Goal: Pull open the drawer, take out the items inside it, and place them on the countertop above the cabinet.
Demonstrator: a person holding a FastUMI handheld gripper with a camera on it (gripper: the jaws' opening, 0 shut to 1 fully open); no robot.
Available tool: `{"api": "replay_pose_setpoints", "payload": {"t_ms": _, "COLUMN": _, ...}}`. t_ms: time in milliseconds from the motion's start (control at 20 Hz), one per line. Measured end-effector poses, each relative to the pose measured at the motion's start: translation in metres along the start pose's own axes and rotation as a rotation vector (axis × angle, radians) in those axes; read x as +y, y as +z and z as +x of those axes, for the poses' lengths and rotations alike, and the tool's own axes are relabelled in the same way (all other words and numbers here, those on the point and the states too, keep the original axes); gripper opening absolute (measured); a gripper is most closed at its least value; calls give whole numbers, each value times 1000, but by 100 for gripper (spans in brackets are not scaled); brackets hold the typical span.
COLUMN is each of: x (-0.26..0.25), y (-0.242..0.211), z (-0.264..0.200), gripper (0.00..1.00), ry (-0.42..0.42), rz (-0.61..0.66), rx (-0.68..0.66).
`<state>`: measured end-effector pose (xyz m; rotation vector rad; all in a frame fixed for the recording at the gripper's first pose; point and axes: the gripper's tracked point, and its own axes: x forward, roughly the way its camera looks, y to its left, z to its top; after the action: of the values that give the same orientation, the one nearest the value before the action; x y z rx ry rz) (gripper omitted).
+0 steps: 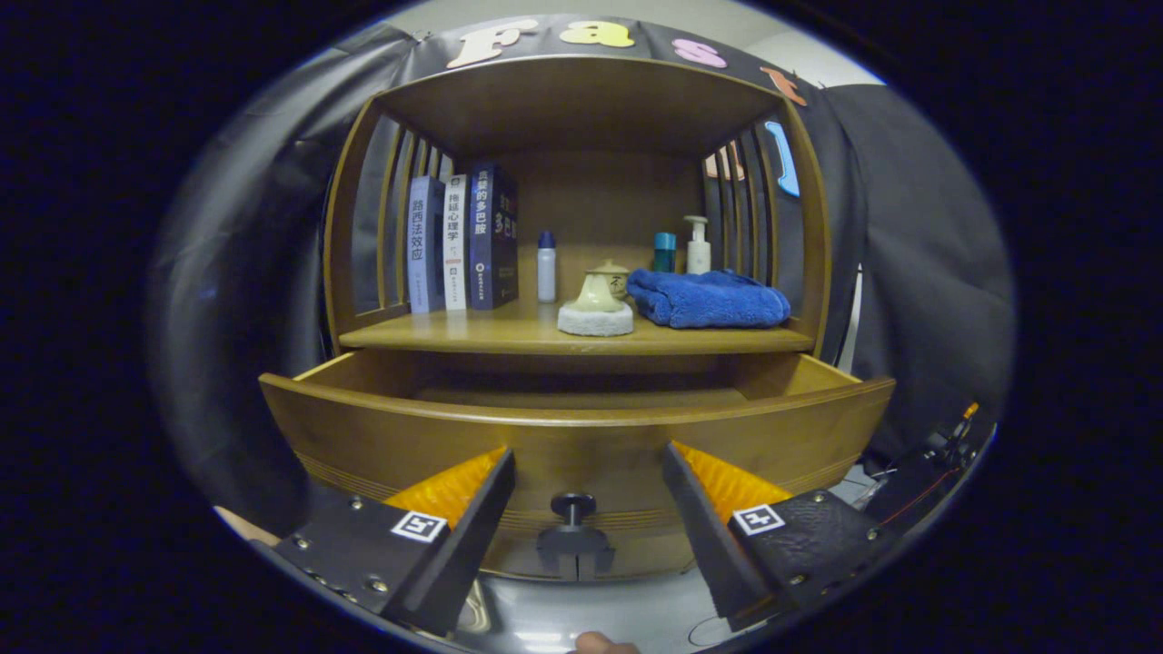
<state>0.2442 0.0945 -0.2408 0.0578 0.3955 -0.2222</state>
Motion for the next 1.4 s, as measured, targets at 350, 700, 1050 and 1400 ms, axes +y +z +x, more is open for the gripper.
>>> {"api": "replay_pose_setpoints", "payload": {"t_ms": 350, "x": 2, "y": 6, "z": 22, "gripper": 99, "ry": -1, "rz": -14, "rx": -8}}
{"api": "replay_pose_setpoints", "payload": {"t_ms": 700, "x": 4, "y": 10, "z": 45, "gripper": 99, "ry": -27, "rz": -16, "rx": -13}}
{"api": "replay_pose_setpoints", "payload": {"t_ms": 1050, "x": 6, "y": 15, "z": 65, "gripper": 99, "ry": -43, "rz": -26, "rx": -15}}
{"api": "replay_pose_setpoints", "payload": {"t_ms": 1400, "x": 8, "y": 18, "z": 81, "gripper": 99, "ry": -57, "rz": -13, "rx": -14}}
